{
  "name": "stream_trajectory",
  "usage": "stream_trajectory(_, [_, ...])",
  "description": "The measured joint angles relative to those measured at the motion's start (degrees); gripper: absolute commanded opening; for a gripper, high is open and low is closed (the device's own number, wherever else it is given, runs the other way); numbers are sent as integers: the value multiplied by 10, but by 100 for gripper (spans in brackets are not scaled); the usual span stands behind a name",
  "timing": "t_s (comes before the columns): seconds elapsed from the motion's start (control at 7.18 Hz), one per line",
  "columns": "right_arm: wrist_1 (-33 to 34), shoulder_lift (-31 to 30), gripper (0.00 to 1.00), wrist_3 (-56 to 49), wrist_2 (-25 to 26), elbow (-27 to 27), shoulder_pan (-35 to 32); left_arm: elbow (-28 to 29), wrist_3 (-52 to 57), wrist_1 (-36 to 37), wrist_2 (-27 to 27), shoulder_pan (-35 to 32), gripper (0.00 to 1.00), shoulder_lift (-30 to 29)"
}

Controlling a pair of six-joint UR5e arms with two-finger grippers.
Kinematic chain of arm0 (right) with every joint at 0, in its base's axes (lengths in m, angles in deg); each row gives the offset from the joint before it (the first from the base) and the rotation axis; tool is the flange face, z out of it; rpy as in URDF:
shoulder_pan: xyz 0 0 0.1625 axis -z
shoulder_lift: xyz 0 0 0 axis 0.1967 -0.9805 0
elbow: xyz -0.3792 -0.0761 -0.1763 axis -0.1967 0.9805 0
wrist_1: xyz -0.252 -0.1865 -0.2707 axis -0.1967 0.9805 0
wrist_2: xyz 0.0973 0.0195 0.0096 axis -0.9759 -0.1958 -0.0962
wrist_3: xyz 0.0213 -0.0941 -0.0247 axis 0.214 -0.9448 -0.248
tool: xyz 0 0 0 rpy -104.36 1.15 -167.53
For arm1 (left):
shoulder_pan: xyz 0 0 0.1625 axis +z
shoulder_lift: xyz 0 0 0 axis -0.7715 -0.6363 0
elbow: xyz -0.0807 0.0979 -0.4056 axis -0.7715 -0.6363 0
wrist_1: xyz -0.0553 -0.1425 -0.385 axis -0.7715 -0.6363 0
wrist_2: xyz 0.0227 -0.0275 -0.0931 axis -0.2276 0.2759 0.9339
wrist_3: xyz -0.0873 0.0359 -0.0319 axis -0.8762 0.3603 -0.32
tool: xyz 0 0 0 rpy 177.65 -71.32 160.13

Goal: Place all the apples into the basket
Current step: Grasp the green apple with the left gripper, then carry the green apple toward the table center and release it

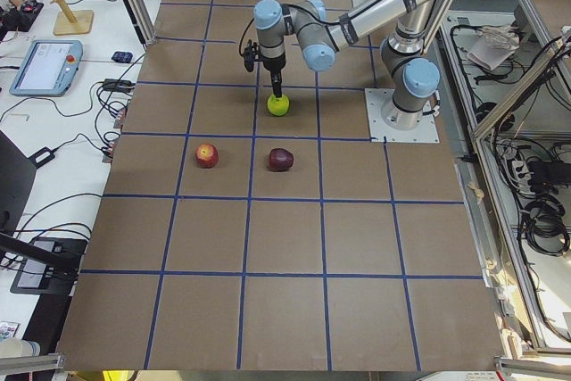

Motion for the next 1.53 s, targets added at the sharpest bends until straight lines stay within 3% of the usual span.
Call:
stream_trajectory(0.28, [4, 0, 100, -1, 0, 0, 1, -12, 2, 35, -3, 1, 97, -35])
stream_trajectory(0.56, [5, 1, 100, -4, -2, 0, 5, -12, 1, 55, -8, 1, 24, -54])
stream_trajectory(0.7, [4, 3, 100, -6, -2, 0, 7, -8, -2, 59, -7, 0, 16, -57])
stream_trajectory(0.97, [7, 5, 100, -4, -2, 0, 9, 21, -70, 53, 4, -22, 16, -59])
stream_trajectory(1.25, [7, 19, 100, -6, -6, -3, 10, 83, -237, 32, 33, -117, 16, -70])
stream_trajectory(1.53, [8, 41, 100, -6, -8, -4, 10, 162, -433, 33, 70, -231, 16, -117])
